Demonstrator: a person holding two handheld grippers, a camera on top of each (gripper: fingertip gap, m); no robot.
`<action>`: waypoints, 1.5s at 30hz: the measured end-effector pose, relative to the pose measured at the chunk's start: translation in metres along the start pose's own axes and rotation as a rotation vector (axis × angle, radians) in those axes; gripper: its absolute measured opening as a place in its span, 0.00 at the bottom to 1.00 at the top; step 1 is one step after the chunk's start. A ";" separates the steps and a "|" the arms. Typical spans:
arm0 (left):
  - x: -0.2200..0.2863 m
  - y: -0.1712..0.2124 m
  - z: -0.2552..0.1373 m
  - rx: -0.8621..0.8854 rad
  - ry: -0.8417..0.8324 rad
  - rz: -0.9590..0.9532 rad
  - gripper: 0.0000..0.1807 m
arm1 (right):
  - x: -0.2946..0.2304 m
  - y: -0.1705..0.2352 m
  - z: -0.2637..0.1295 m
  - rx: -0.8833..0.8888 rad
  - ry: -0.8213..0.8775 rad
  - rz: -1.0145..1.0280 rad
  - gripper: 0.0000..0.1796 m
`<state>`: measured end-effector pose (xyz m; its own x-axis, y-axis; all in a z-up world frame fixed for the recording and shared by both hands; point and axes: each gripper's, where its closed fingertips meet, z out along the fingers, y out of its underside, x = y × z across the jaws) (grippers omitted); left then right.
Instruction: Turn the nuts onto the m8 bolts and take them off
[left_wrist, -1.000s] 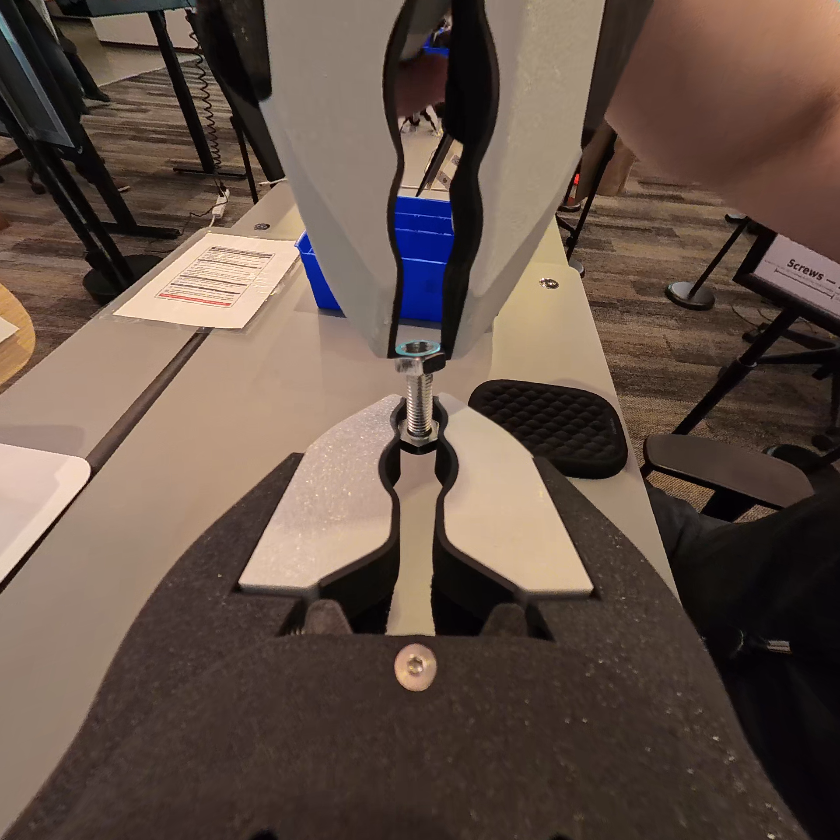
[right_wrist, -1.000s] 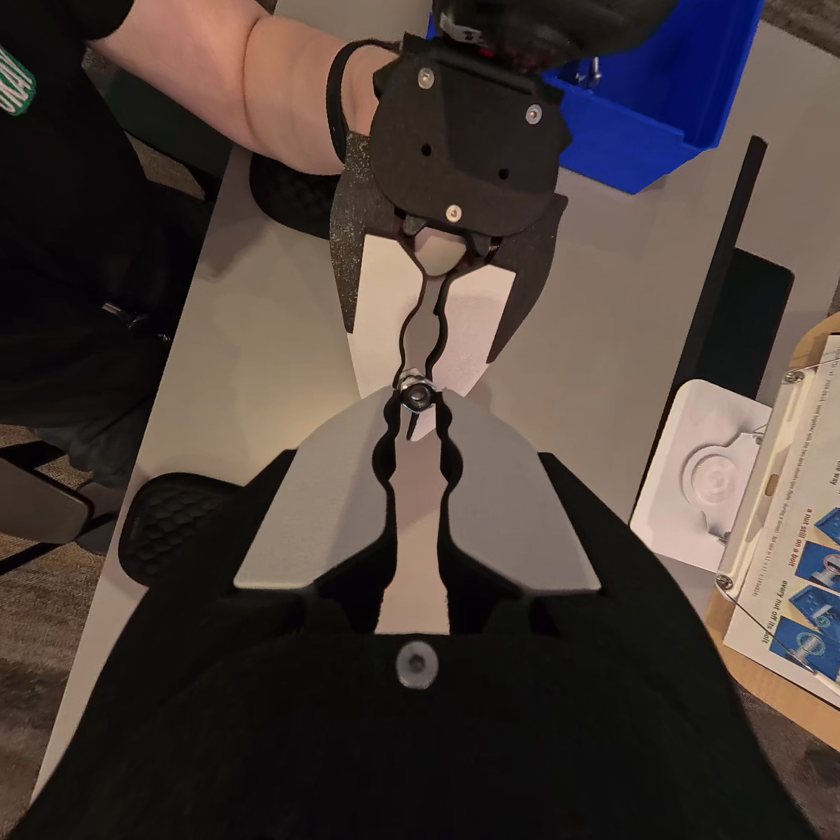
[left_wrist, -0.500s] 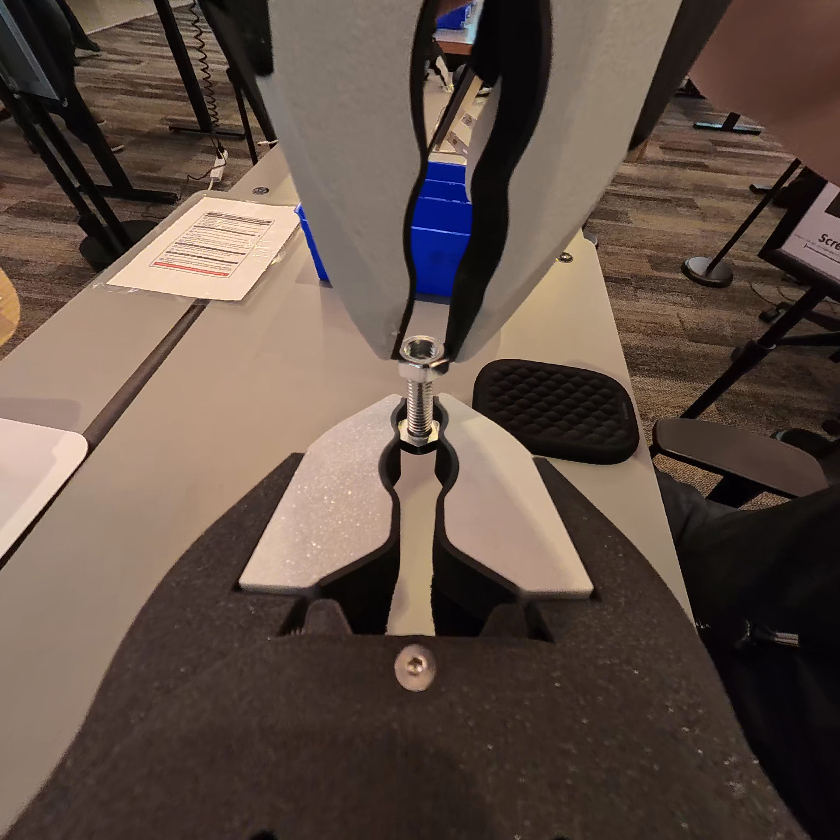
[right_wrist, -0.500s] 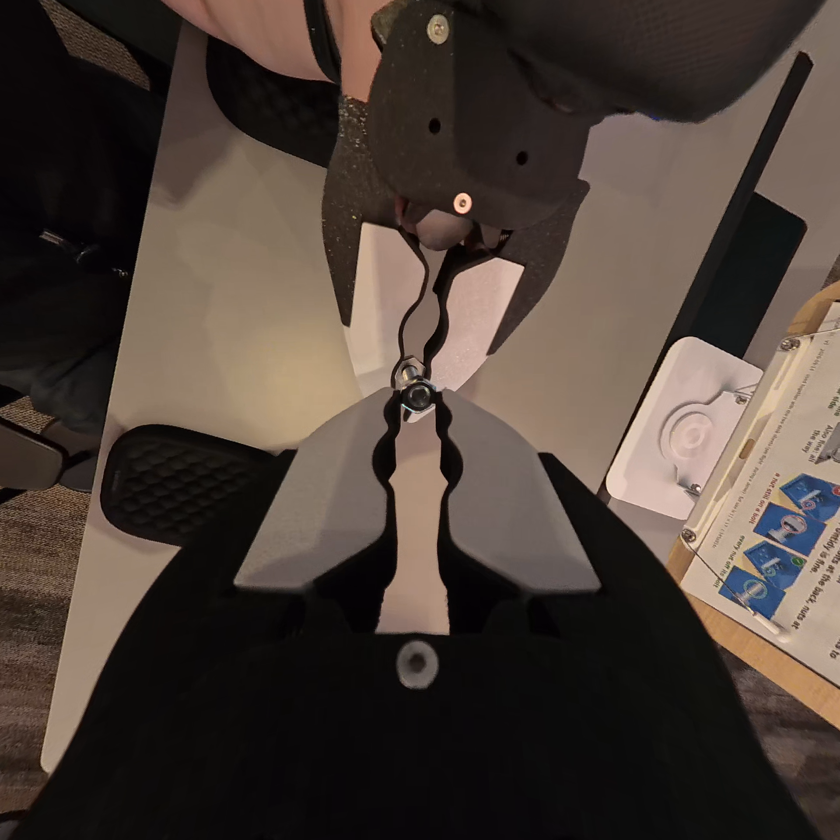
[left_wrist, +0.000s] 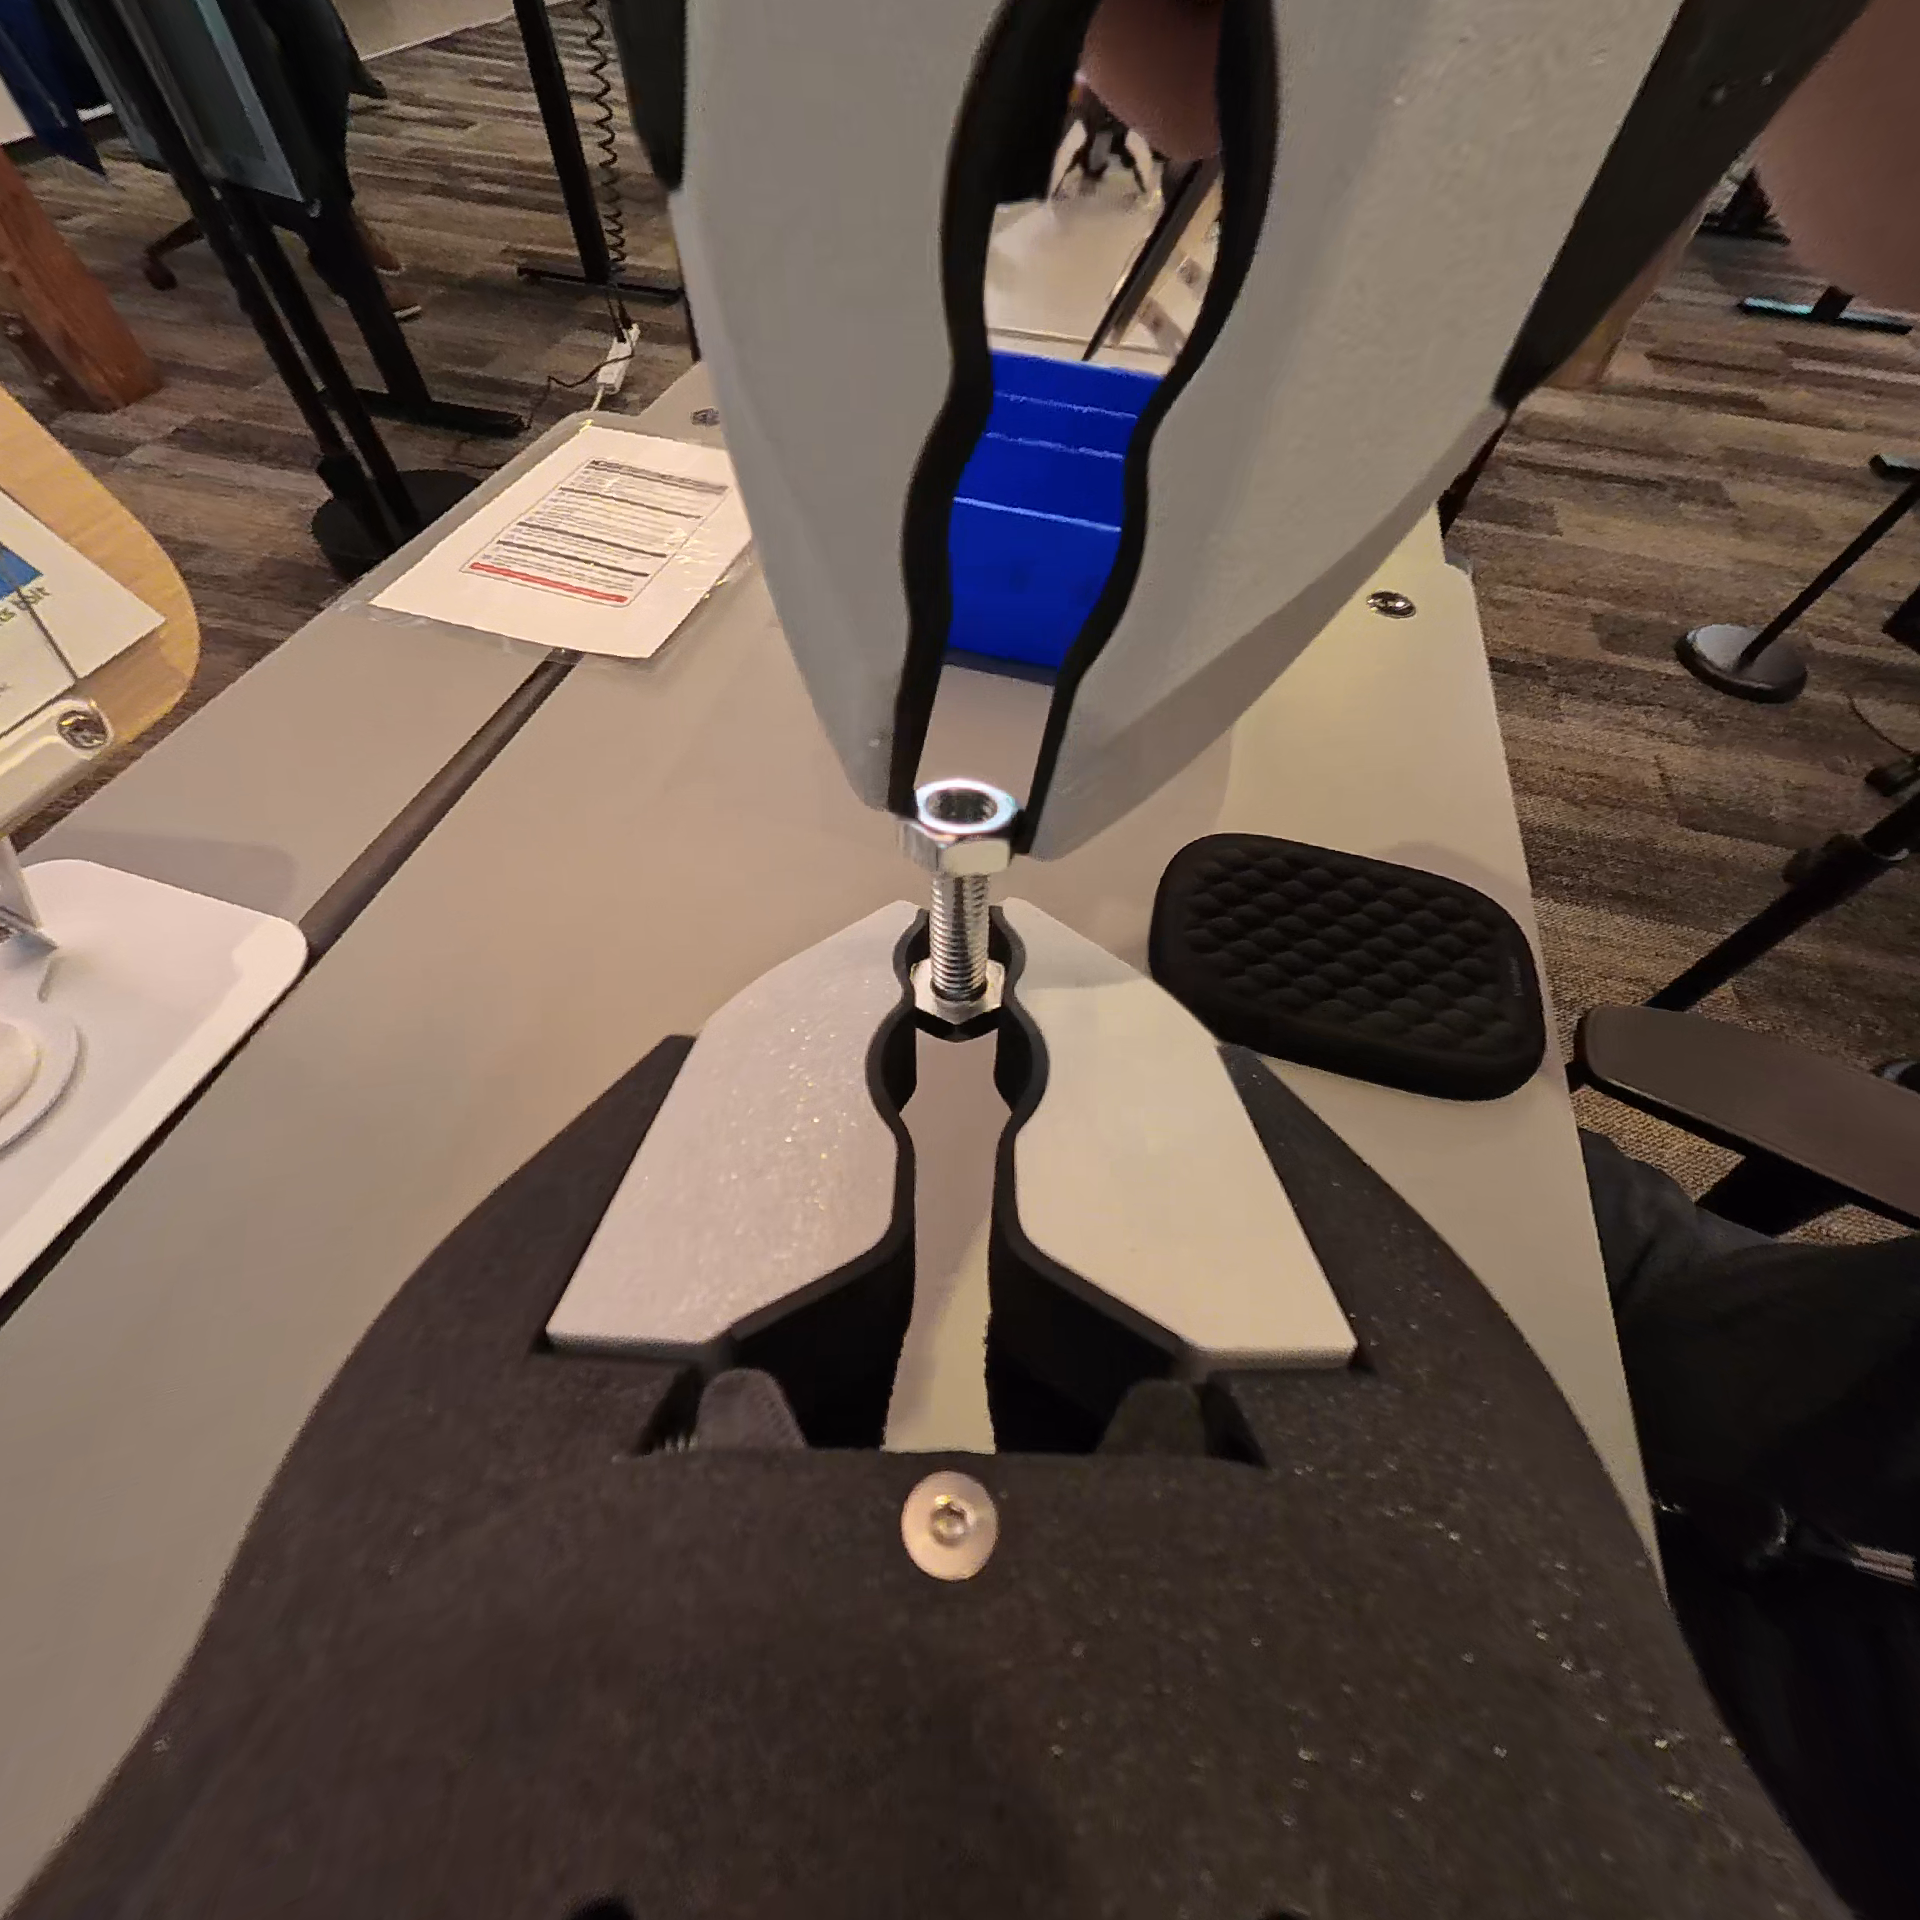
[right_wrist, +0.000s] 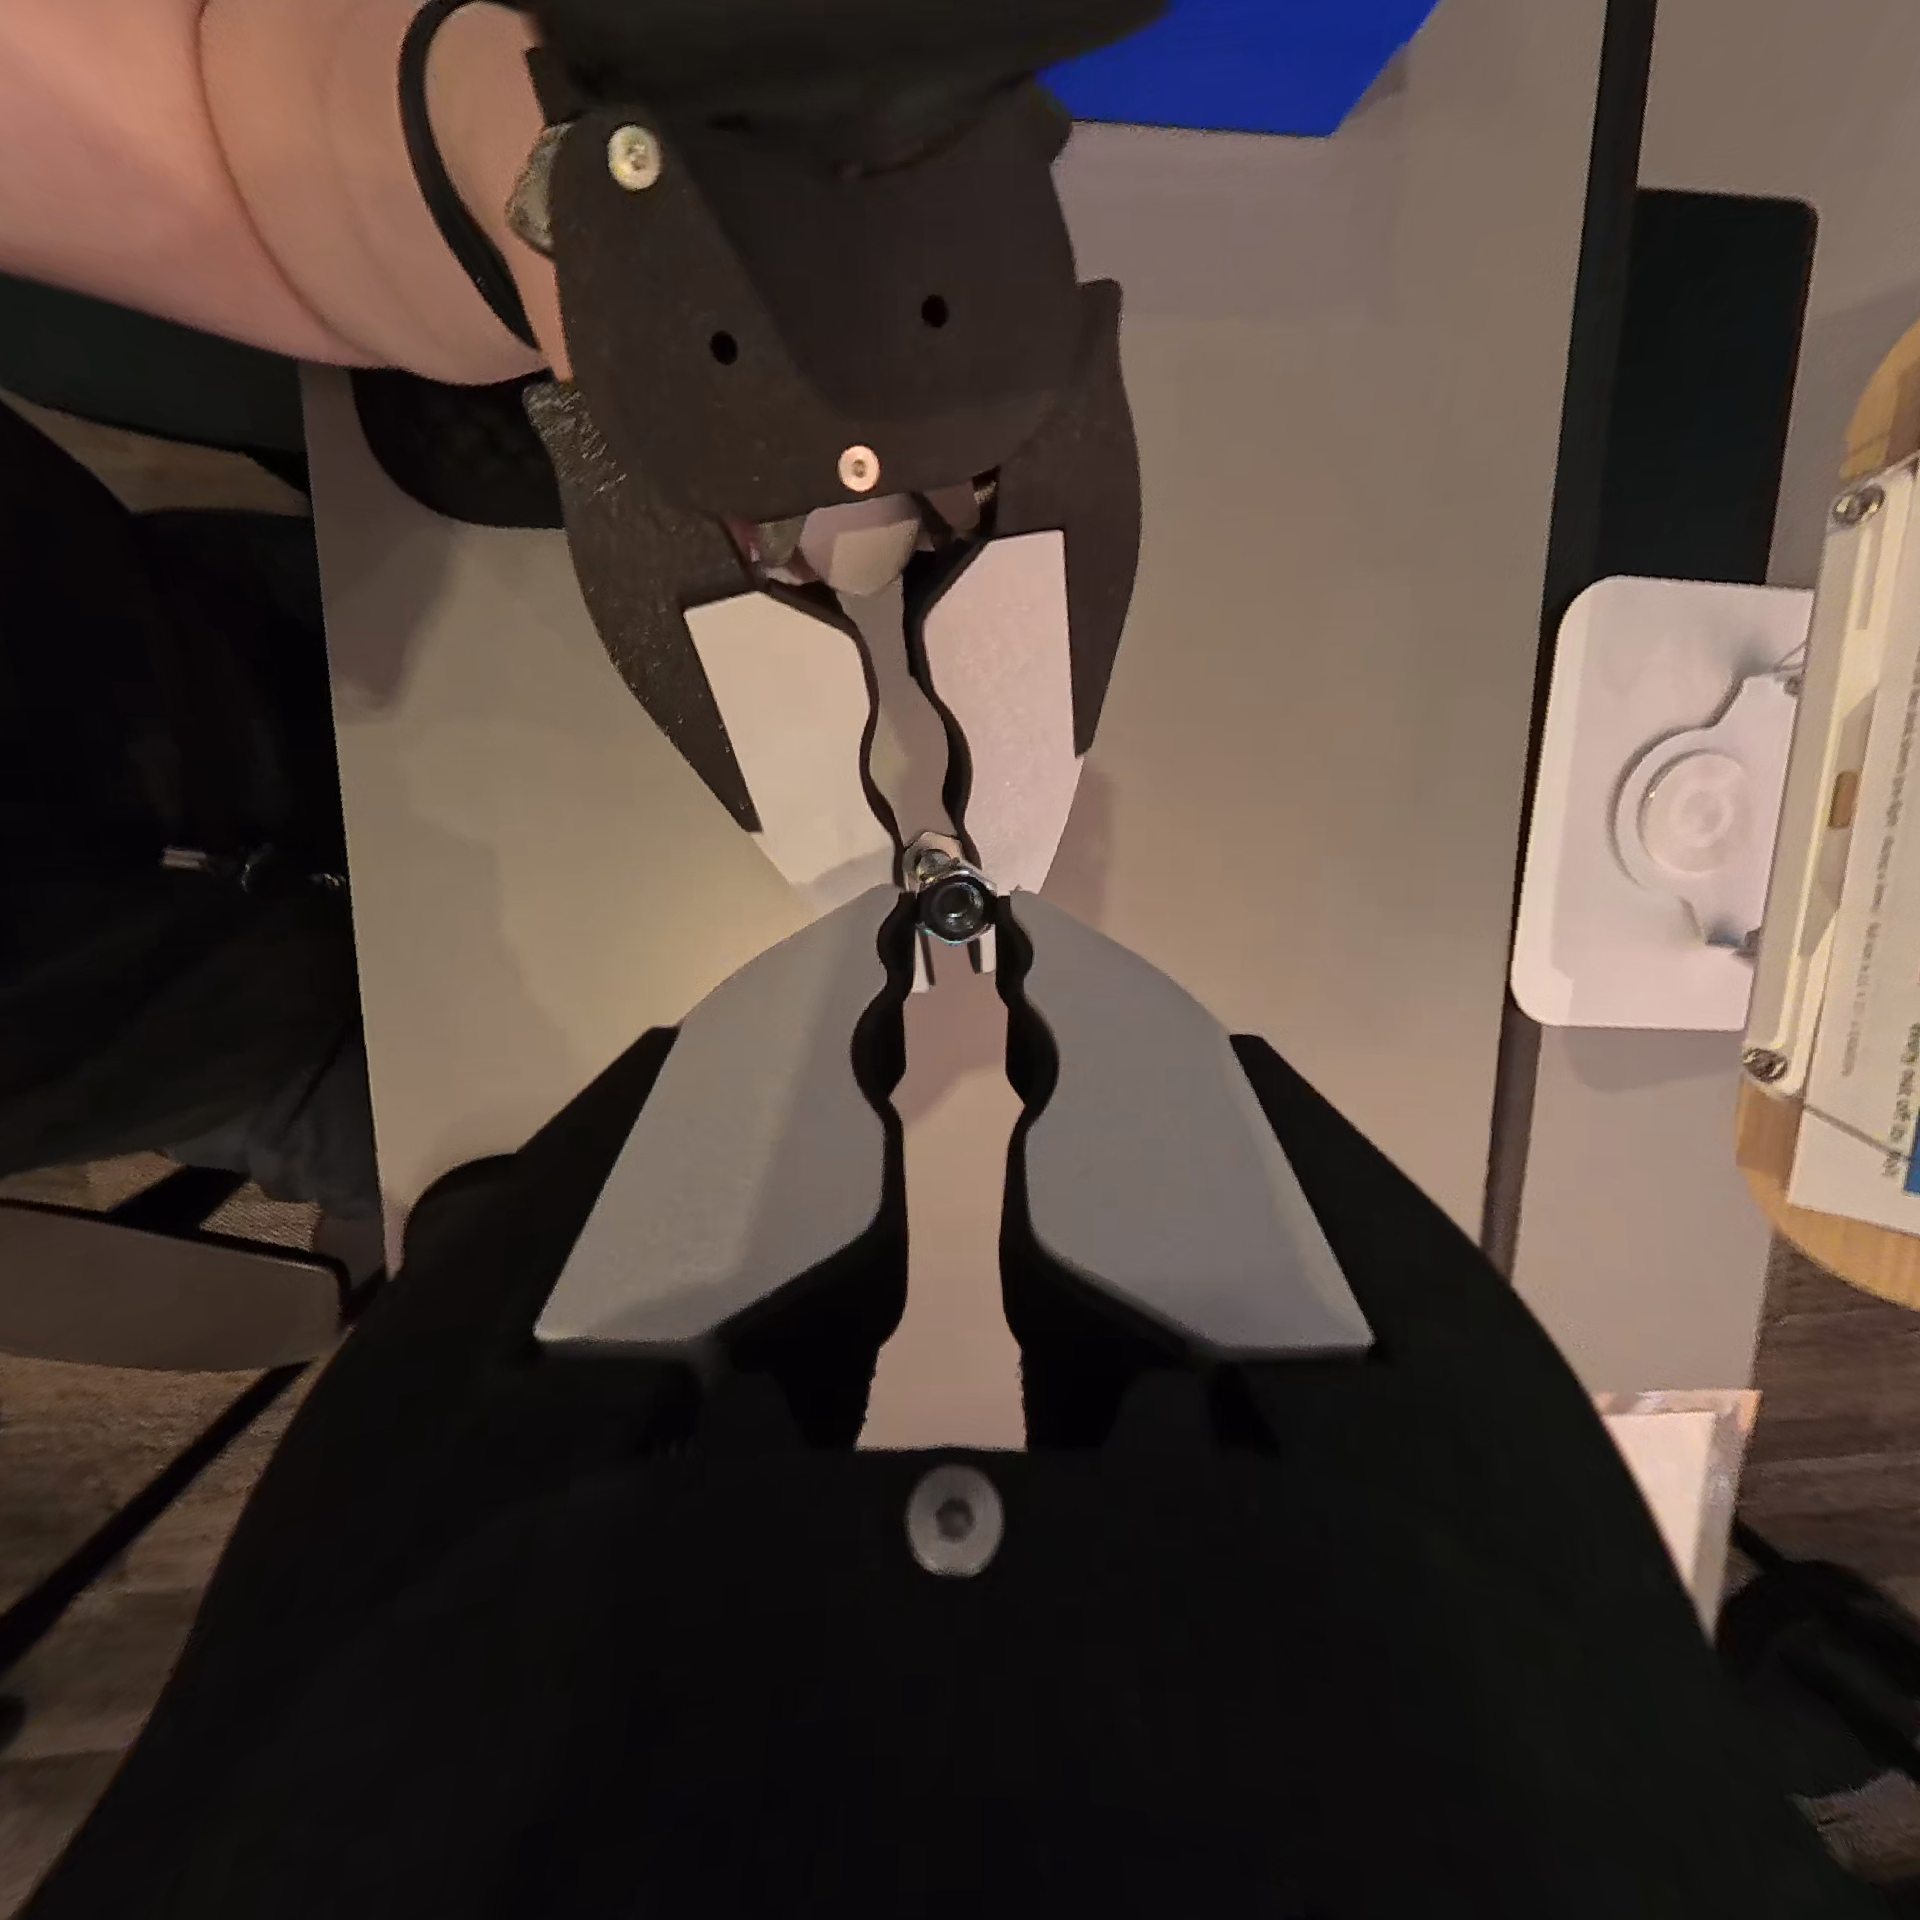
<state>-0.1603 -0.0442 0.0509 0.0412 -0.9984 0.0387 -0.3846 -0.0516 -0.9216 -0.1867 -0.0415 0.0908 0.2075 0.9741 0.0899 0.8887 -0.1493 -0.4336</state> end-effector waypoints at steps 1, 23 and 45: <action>-0.001 0.000 0.000 -0.003 -0.010 -0.003 0.06 | 0.001 0.000 0.001 0.002 0.004 0.029 0.08; -0.033 0.012 0.001 -0.066 -0.219 -0.041 0.05 | 0.023 0.000 0.014 0.051 0.113 0.529 0.08; -0.034 0.006 -0.007 -0.030 -0.192 -0.041 0.05 | 0.030 -0.010 0.004 0.117 0.153 0.368 0.18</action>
<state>-0.1706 -0.0111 0.0467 0.2320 -0.9727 -0.0010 -0.4057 -0.0959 -0.9090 -0.1910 -0.0102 0.0942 0.5687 0.8217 0.0386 0.6933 -0.4535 -0.5600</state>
